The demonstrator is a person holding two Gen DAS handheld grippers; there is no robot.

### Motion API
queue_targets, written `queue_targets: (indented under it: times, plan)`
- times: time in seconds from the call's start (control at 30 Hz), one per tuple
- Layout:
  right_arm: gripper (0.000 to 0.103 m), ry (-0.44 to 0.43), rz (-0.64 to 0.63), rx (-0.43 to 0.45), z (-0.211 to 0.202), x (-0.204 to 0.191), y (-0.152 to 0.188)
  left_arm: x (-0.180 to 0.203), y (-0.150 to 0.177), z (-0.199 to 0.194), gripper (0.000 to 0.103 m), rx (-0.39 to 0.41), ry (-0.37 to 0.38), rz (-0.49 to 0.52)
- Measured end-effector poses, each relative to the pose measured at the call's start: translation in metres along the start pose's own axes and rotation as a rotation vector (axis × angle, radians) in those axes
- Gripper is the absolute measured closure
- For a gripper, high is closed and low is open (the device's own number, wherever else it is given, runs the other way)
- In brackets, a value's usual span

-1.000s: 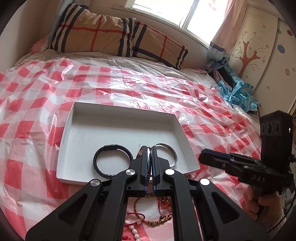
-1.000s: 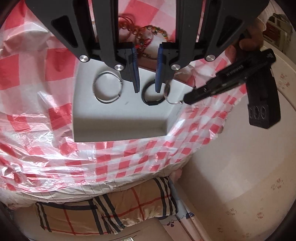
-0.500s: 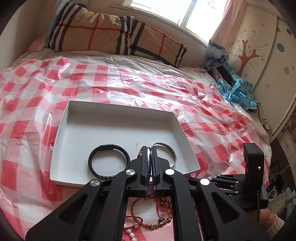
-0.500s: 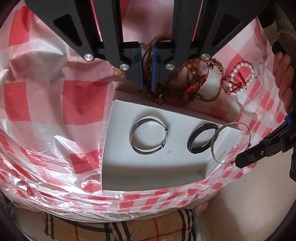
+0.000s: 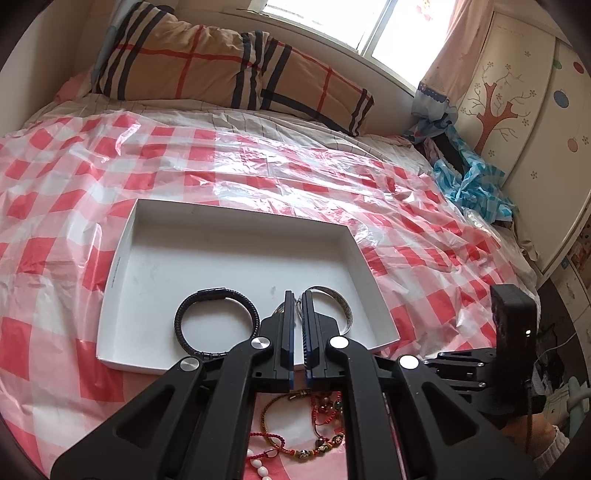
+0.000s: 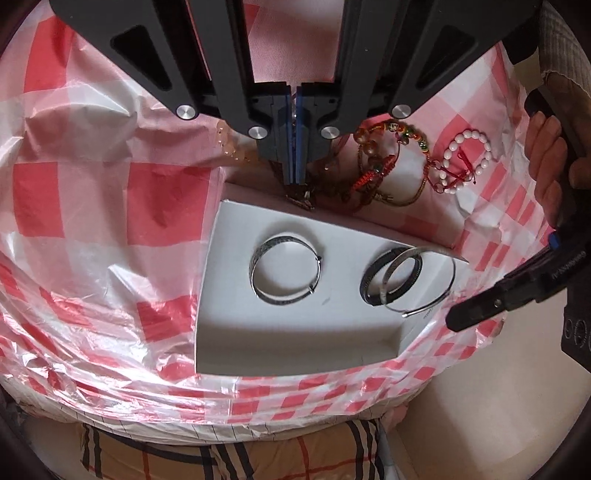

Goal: Organize jewelry
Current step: 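Lower the bangle into the white box and open the left tool while the right tool holds its bracelet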

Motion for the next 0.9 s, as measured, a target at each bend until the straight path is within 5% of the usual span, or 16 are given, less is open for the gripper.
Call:
queue_targets:
  times: [0.17,0.2,0.27,0.33,0.6,0.9]
  plan:
    - [0.095,-0.021,0.013,0.010,-0.002,0.003,0.002,-0.001,0.001,0.000,0.099,0.001,-0.004,-0.005]
    - [0.073,-0.016,0.009,0.019,-0.004,0.003,0.002,-0.002,0.002,0.000,0.099,0.000,-0.006,-0.009]
    - [0.054,-0.012,-0.003,0.048,-0.011,0.004,0.004,-0.004,0.003,0.000,0.099,-0.002,-0.008,-0.016]
    - [0.054,-0.003,-0.003,0.054,-0.013,0.005,0.003,-0.006,0.005,0.000,0.099,-0.004,-0.007,-0.019]
    - [0.088,-0.001,-0.025,-0.022,0.015,0.003,0.000,-0.004,0.006,0.002,0.099,-0.012,-0.010,-0.009]
    - [0.097,-0.079,-0.010,0.095,-0.037,-0.006,-0.012,-0.033,-0.004,0.032,0.099,-0.064,-0.077,-0.050]
Point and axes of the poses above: each gripper's, at about its wrist camera, not at the fingertips, and z roughly the way its jaws point, x to its right, y to its underside, the point moved 2 cm from there along z, roughly the way its jaws point, and after that the axes turned 10 degrees about z, right-handed, at the moved point
